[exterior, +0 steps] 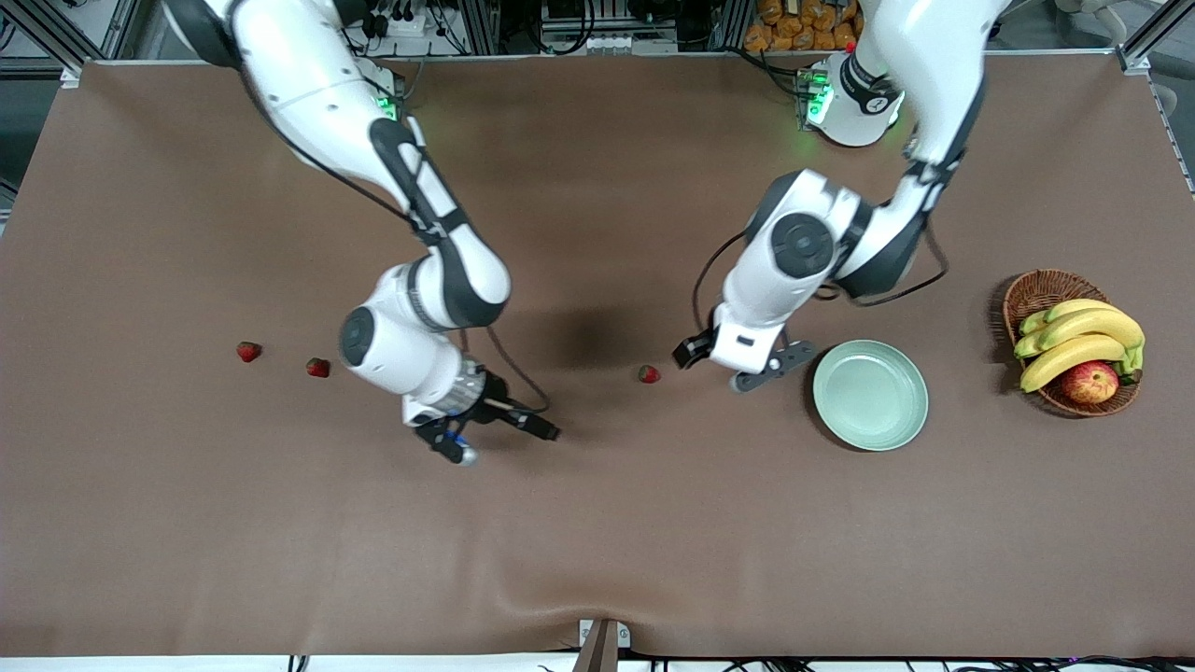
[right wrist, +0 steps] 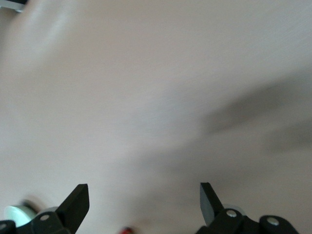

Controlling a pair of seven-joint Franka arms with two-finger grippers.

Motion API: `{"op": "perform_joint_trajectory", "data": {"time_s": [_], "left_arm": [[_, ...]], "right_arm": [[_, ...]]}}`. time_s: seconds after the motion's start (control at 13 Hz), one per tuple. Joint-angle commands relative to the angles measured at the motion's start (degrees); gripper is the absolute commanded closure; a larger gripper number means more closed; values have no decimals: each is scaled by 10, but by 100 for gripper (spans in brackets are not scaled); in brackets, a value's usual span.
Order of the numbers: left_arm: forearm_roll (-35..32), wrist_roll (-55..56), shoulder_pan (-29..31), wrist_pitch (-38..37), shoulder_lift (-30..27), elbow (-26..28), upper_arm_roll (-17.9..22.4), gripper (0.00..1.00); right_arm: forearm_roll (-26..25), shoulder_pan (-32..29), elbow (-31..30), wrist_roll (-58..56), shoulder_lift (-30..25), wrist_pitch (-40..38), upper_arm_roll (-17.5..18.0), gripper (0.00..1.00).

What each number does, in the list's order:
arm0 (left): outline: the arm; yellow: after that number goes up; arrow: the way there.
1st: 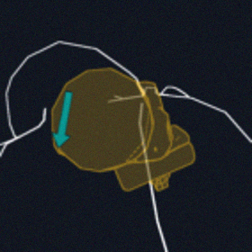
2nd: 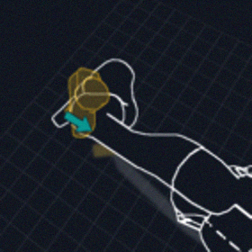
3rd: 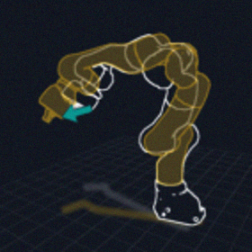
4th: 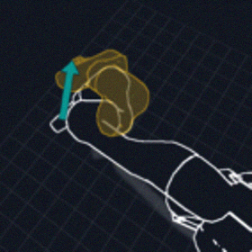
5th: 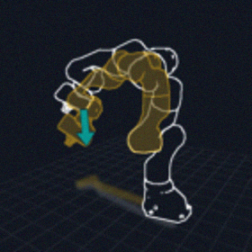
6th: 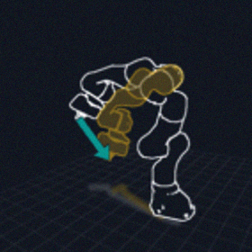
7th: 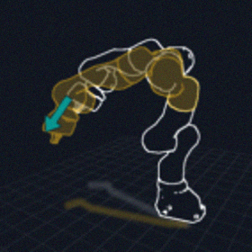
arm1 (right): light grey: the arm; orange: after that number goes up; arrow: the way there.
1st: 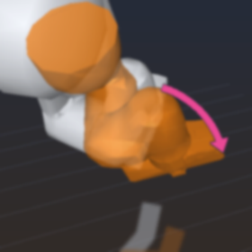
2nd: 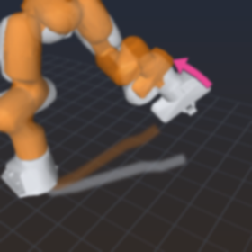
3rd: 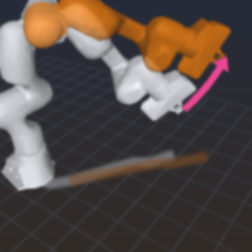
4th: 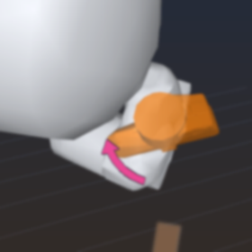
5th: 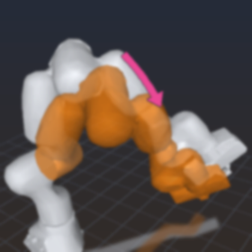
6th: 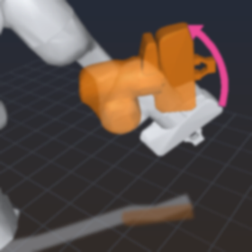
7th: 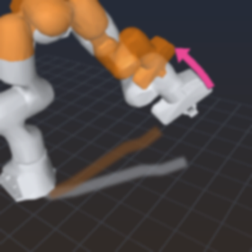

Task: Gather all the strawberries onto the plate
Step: 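Set the strawberry down with the right gripper while the left gripper approaches, then grasp the strawberry with the left gripper while the right gripper returns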

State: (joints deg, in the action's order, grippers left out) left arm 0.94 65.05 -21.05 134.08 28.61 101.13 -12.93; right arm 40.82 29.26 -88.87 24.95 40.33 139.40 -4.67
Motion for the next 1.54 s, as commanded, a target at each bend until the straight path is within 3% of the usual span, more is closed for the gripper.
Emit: {"op": "perform_joint_trajectory", "data": {"time_s": [0.0,0.15,0.31,0.62,0.77,0.85,1.0,1.23,1.46], "left_arm": [[-18,133,-30,13,87,-86,6,0],[-50,220,-50,14,132,-124,10,0],[-67,236,-60,18,156,-129,9,1],[-78,223,-71,30,181,-127,10,10],[-81,217,-69,29,180,-127,10,27],[-81,190,-64,29,177,-127,9,45],[-80,154,-61,24,175,-128,9,100],[-80,114,-49,-26,146,-128,9,100],[-72,26,16,-118,98,-124,0,100]], "right_arm": [[-134,-64,-39,-6,-67,-96,11,0],[-283,-102,-39,-6,-88,-158,12,0],[-362,-134,-39,-7,-98,-203,12,0],[-368,-201,-58,-97,-101,-231,12,0],[-369,-231,-78,-147,-101,-229,12,0],[-369,-239,-86,-168,-99,-230,12,0],[-371,-263,-99,-207,-88,-229,12,0],[-383,-265,-104,-213,-64,-229,12,0],[-391,-265,-120,-213,-46,-230,12,0]]}}
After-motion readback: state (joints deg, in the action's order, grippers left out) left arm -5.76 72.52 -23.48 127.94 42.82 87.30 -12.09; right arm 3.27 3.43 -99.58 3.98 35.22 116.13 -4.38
